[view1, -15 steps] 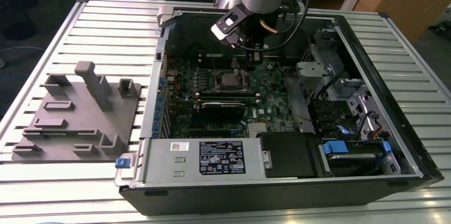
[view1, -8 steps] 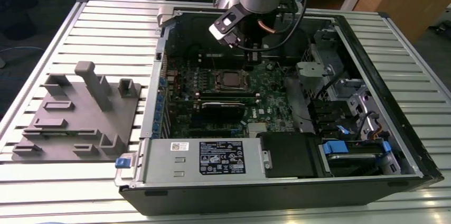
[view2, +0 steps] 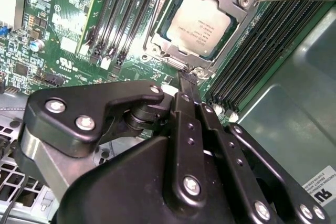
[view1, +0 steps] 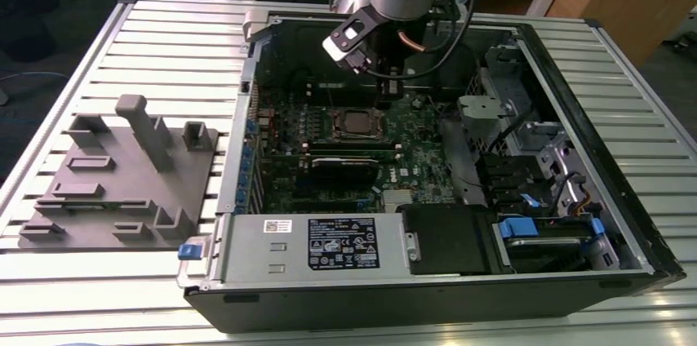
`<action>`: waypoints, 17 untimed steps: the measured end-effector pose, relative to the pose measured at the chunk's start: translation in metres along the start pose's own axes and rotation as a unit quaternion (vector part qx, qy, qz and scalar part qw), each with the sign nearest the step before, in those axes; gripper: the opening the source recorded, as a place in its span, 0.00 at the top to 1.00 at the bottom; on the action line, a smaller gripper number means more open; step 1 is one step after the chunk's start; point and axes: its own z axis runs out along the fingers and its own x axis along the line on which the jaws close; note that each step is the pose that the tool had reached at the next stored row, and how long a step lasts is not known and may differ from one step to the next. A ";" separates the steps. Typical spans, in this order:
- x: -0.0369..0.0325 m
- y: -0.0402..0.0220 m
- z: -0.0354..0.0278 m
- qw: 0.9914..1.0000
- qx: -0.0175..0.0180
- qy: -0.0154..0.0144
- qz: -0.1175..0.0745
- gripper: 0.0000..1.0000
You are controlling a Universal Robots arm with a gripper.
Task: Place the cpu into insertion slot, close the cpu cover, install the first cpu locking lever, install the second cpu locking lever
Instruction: 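Close the cpu cover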
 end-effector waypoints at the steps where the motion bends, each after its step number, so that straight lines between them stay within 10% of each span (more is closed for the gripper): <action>1: 0.0000 0.0000 0.0000 1.000 0.000 0.000 0.000 0.89; 4: 0.0001 0.0001 0.0003 1.000 0.003 0.000 0.000 0.89; 7: 0.0000 0.0000 0.0005 1.000 0.014 -0.001 0.000 0.89; 17: -0.0005 -0.0097 0.0019 1.000 0.014 -0.001 0.000 0.89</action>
